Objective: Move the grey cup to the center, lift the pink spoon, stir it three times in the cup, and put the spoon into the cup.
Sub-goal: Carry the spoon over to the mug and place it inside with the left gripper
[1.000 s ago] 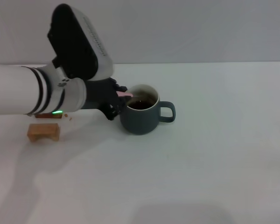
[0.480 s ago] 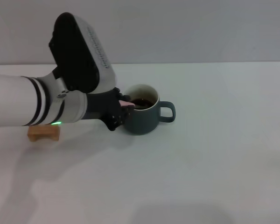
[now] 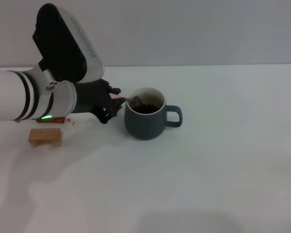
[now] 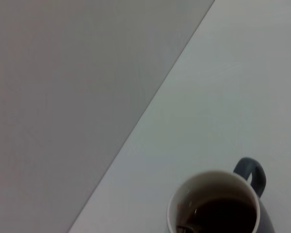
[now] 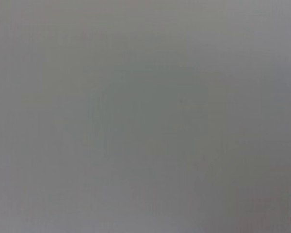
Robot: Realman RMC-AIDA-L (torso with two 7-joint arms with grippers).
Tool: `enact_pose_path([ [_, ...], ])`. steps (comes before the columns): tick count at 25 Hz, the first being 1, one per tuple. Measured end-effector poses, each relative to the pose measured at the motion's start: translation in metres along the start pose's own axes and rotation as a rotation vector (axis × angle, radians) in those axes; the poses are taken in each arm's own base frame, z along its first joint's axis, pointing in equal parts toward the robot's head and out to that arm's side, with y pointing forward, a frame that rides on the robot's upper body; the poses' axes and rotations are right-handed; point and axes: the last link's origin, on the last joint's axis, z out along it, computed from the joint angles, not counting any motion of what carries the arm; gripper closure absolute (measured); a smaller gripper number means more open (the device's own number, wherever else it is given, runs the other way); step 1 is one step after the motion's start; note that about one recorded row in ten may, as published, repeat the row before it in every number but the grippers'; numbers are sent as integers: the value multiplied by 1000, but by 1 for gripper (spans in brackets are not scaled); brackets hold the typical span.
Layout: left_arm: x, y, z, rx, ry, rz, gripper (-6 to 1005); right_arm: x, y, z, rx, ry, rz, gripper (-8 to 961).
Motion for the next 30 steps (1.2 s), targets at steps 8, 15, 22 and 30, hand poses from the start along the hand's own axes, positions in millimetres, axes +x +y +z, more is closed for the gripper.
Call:
enact_pose_path([
  [8,14,9,10,-35,21,38,826,0,0,0,0,2,-1,954],
  [15,10,26,10,-70,14,50,826,1,-1,-1,2,4,-3,953],
  [22,-7,20,3,-39,-11,6,826,0,-1,0,0,2,-2,953],
  [30,8,10,8,-21,21,24,826,-1,2,3,-5,-2,0,953],
])
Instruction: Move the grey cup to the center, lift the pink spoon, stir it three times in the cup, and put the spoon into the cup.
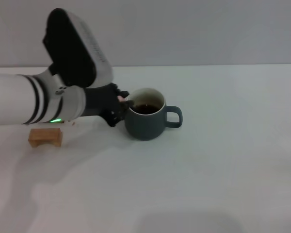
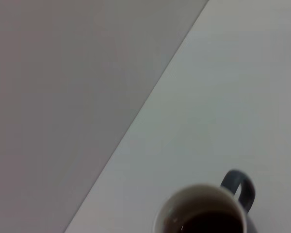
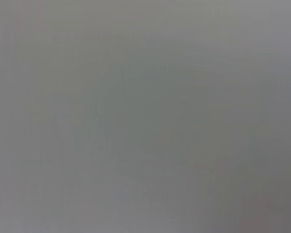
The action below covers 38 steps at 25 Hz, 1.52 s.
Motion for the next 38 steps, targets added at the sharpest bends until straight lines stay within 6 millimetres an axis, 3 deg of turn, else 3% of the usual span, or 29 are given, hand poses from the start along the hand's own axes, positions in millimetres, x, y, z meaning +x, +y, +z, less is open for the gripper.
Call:
enact_pose_path([
  [8,9,10,9,-33,11,27,828,0,-1,-1,1,2,0,954],
  [14,18,7,1,42,107,-4,842,0,-1,-1,2,2,-1,955],
  [19,22,8,-2,58,131,3,757,0,-1,-1,2,1,-1,954],
  [23,27,5,-4,95,168,-7,561,0,-1,-1,2,-2,-1,954],
  [27,30,-13,-20,295,335,-140,388,0,-1,-2,3,-3,-1,954],
  [29,25,-31,-42,561,493,-268,305,0,-1,-2,3,-4,0,953],
  [30,25,-31,-42,561,493,-268,306,0,-1,-2,3,-4,0,953],
  [34,12,-26,-66,883,667,-324,309,-1,-1,-2,3,-5,0,953],
  [38,-6,-22,-72,946,785,-343,312,-1,-1,-1,2,-6,-1,953],
])
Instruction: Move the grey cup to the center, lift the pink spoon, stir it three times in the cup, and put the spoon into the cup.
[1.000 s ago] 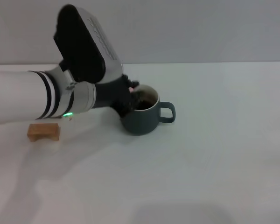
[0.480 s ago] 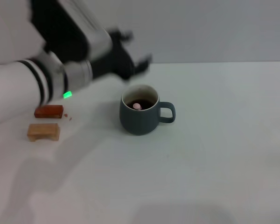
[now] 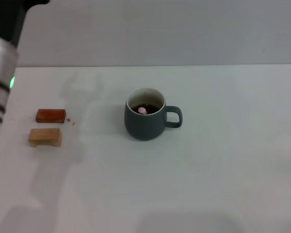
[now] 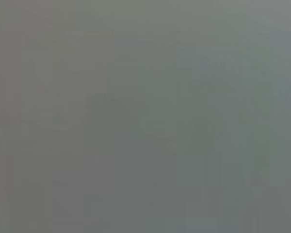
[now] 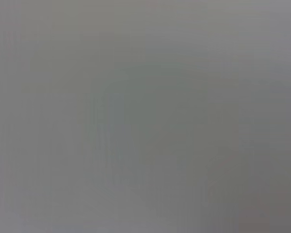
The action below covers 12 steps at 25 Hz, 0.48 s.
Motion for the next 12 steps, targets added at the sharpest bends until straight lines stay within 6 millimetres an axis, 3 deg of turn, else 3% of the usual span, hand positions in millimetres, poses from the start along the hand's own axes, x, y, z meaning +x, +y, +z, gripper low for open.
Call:
enact_pose_path([
  [1,-13,-14,-10,8,65,-78,312,0,0,1,-1,-1,0,953],
  [2,-13,-14,-10,8,65,-78,313,0,0,1,-1,-1,0,953],
  [3,-31,-31,-18,18,83,-156,314,0,1,1,-2,-2,1,953],
  [4,-31,-31,-18,18,83,-156,315,0,1,1,-2,-2,1,953],
  [6,-66,-55,-30,51,16,-241,316,0,1,1,-1,-2,1,954],
  [12,-115,-86,-61,154,-141,-129,309,-1,-3,1,15,-3,2,954],
])
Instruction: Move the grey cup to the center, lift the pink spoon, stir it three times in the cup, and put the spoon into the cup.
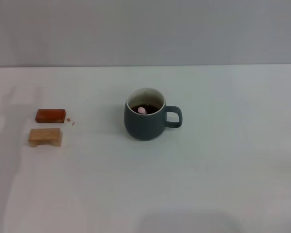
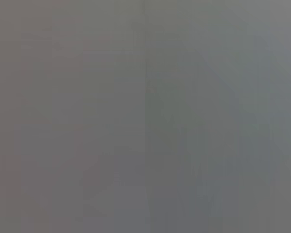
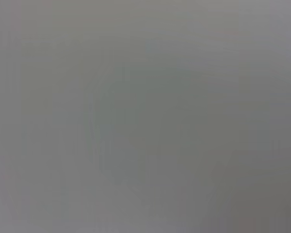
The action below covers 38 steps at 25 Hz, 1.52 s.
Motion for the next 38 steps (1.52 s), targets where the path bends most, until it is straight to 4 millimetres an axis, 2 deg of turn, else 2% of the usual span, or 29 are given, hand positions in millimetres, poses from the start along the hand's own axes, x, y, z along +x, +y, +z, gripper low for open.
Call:
enact_pose_path([
  [2,-5,-8,-4,24,-14,17,309,0,-1,0,1,0,-1,954],
  [4,-15,-26,-13,84,-44,39,309,0,-1,1,1,-2,-1,954],
  [9,-23,-34,-22,114,-77,39,309,-1,0,3,-2,-6,-1,953],
  [38,-31,-36,-29,114,-116,34,309,-5,2,8,-9,-25,-3,953],
])
